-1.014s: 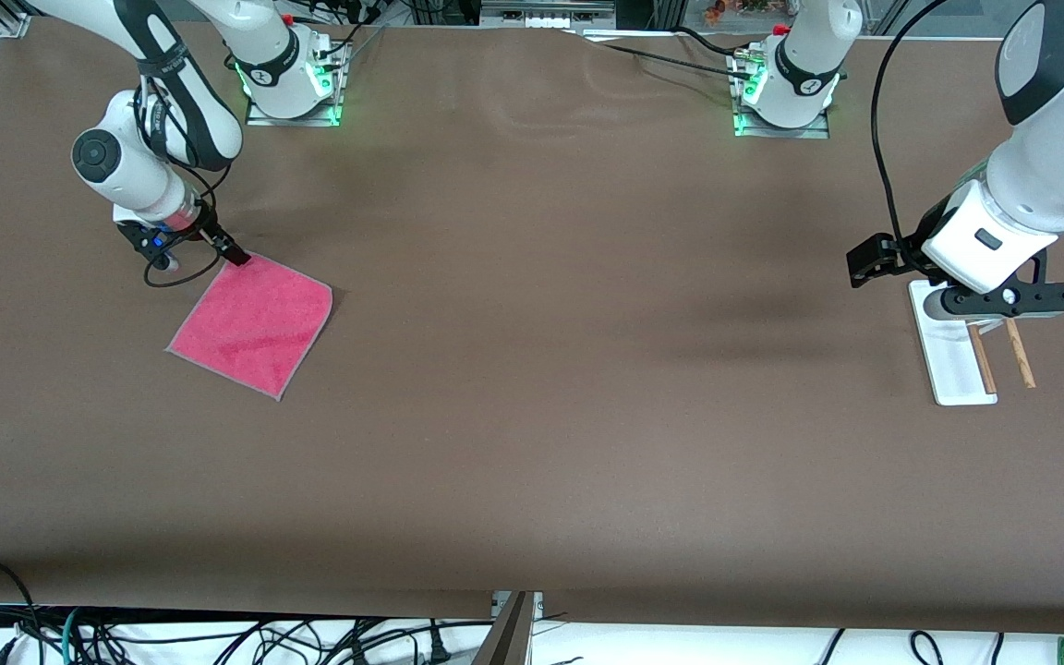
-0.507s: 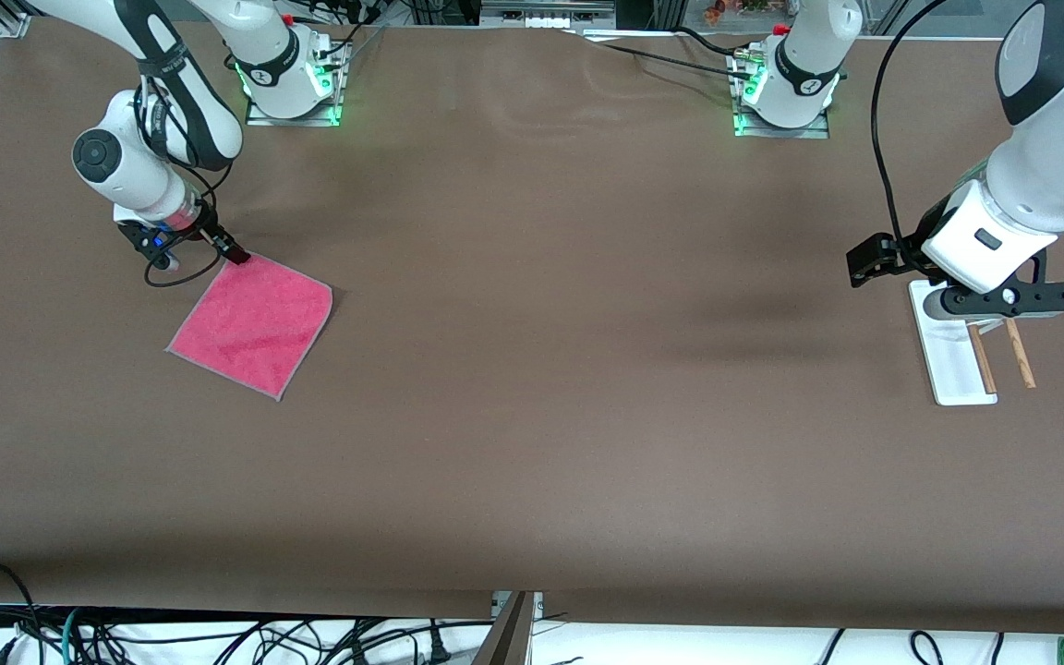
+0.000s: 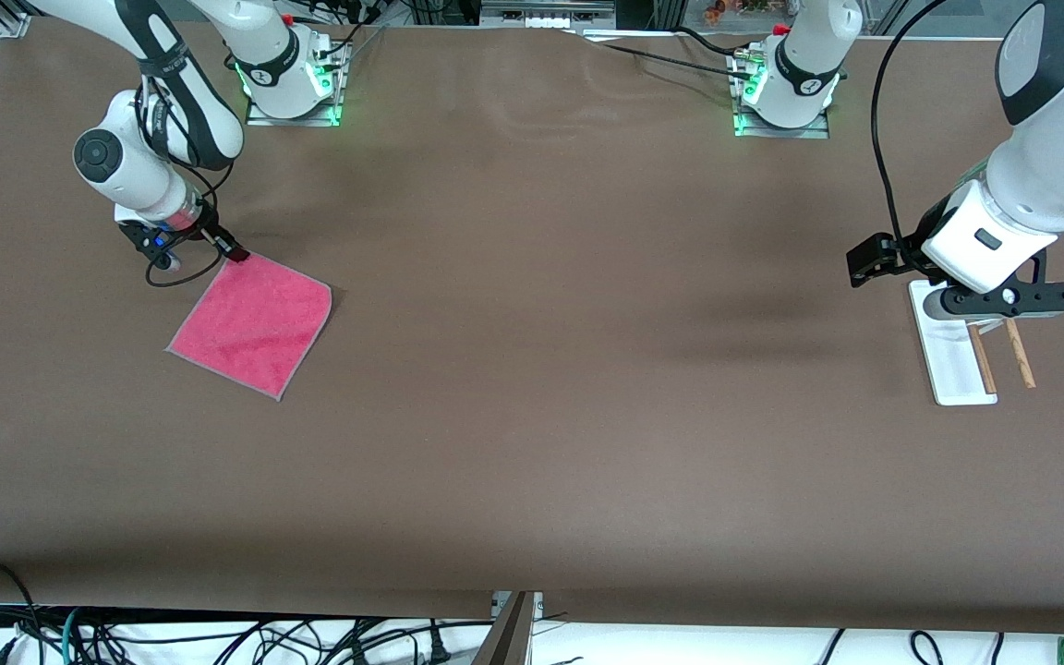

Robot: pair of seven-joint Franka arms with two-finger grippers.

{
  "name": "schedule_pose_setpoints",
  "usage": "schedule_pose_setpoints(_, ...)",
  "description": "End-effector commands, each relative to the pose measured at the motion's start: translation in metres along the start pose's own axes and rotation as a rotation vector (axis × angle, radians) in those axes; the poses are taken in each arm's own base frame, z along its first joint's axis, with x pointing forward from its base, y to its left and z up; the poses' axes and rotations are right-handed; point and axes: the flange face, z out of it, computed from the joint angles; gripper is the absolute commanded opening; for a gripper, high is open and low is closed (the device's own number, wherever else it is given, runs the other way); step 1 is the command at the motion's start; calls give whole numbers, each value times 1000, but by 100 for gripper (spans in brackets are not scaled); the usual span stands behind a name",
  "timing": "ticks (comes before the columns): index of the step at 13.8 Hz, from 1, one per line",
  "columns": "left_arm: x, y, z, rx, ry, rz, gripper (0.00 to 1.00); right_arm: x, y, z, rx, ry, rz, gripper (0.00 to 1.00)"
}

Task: Pass towel and hang on rack
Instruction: 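Lower the right gripper and close it on the towel corner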

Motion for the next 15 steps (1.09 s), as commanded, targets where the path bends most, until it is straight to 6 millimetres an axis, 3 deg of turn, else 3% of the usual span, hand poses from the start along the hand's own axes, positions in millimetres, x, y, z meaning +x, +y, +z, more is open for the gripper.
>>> schedule_pose_setpoints(1,2,1,-6,14,0,3,100,-6,-1,0,9,7,-6,57)
schedule_pose_setpoints(4,2,1,-6,14,0,3,100,-10,-9,-1,11,9,-27,45)
schedule_pose_setpoints(7,1,1,-6,17,1,5,100,-10,-12,-1,12,10,-32,10)
schedule_pose_setpoints(8,1,2,-6,18,3,6,100,-11,-12,-1,11,9,-33,3)
schedule_pose_setpoints(15,0,2,-10,15,7,6,100,-13,-25,-7,20,17,-61,0)
